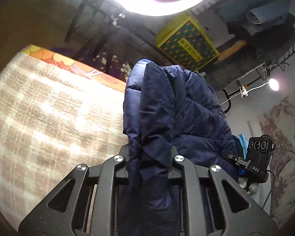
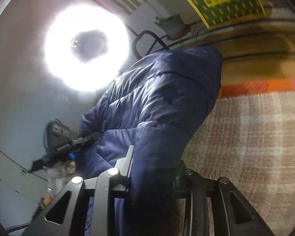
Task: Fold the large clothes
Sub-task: 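Grasp the folded jacket with both grippers and lift it off the bed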
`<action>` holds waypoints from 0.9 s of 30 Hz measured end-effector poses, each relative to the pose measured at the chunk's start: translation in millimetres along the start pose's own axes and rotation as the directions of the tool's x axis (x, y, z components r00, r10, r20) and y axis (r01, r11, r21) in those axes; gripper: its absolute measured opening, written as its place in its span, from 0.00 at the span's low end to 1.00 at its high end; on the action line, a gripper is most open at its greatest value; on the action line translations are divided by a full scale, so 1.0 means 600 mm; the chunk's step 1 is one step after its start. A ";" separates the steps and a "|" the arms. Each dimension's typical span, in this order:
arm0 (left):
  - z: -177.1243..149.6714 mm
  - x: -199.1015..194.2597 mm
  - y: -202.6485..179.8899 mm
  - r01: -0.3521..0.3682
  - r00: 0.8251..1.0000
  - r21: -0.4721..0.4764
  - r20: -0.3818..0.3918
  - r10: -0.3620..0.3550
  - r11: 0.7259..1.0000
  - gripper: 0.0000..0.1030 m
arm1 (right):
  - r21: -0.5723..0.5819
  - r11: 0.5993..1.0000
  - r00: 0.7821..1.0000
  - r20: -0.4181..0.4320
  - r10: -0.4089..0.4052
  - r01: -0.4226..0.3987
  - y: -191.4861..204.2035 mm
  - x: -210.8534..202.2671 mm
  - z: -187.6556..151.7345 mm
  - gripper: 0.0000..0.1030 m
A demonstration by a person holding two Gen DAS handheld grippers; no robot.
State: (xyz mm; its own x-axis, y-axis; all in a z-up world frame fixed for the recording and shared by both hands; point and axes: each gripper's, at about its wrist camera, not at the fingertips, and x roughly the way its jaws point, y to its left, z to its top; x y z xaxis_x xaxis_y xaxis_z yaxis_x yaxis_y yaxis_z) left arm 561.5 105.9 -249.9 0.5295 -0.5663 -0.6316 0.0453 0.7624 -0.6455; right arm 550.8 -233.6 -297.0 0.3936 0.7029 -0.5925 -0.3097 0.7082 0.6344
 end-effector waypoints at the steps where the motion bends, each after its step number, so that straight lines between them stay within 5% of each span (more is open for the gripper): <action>1: -0.006 -0.011 -0.013 0.002 1.000 0.003 0.007 -0.002 1.000 0.14 | -0.014 1.000 1.000 0.005 -0.013 0.013 0.013 -0.012 -0.002 0.24; 15: -0.119 -0.122 -0.239 0.056 0.998 0.174 0.014 -0.059 0.983 0.12 | -0.198 0.964 0.983 0.085 -0.163 0.177 0.136 -0.265 -0.057 0.21; 27: -0.232 -0.121 -0.485 0.173 0.985 0.301 -0.054 -0.164 0.938 0.12 | -0.193 0.931 0.941 0.201 -0.272 0.310 0.137 -0.551 -0.149 0.20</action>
State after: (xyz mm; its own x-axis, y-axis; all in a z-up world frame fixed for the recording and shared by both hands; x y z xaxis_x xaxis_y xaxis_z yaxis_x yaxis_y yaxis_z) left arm 392.1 -118.4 -76.1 0.4686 -0.6999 -0.5390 0.3892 0.7113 -0.5853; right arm 317.8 -401.9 -93.5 0.6285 0.4559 -0.6301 -0.3336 0.8899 0.3112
